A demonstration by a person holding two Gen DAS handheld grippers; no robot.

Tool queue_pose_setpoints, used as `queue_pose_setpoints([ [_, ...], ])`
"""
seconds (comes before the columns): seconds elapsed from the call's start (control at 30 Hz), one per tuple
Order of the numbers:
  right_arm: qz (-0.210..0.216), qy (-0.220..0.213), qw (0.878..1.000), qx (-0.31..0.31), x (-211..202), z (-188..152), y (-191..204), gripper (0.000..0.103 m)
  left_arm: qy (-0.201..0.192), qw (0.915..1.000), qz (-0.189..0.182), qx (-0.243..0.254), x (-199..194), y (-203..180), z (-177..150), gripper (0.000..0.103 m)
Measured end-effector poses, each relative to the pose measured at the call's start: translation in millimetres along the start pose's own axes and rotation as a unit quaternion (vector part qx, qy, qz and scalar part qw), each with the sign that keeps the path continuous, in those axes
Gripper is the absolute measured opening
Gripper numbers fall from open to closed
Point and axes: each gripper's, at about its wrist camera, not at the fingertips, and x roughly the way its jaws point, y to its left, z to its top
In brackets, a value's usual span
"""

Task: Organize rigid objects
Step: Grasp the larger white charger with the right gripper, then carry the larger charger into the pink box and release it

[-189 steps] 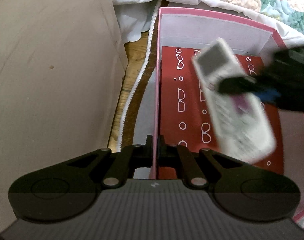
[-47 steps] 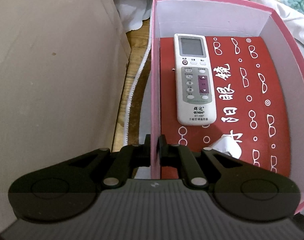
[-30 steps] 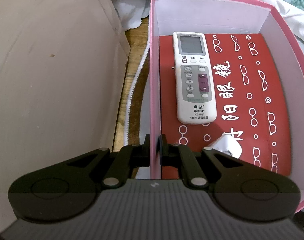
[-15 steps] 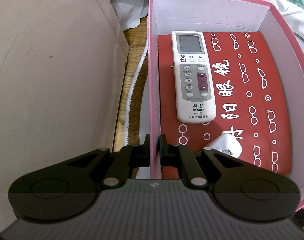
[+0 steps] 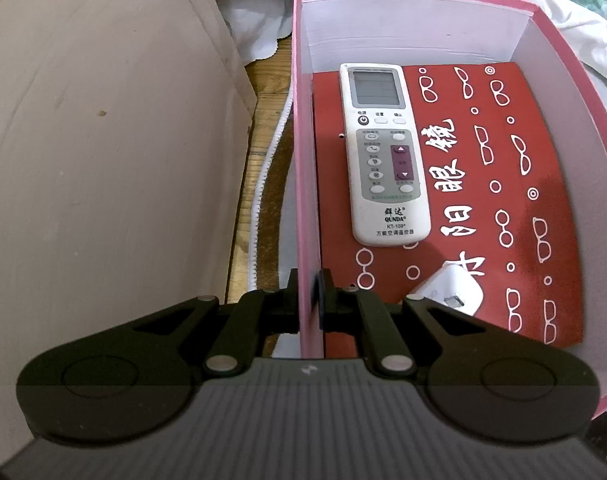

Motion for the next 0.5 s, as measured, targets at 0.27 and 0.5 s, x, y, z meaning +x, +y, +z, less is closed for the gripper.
queue_pose_setpoints([
  [0.27, -0.022, 0.105, 0.994, -0.021, 84, 5, 22, 0.068, -0.001, 1.0, -0.006, -0.001, 1, 3, -1, 0.006],
  [0.5, -0.002, 0.078, 0.995, 0.053, 80, 12, -4, 0.074, 0.006, 0.9999, -0.014, -0.001, 4, 4, -2, 0.006],
])
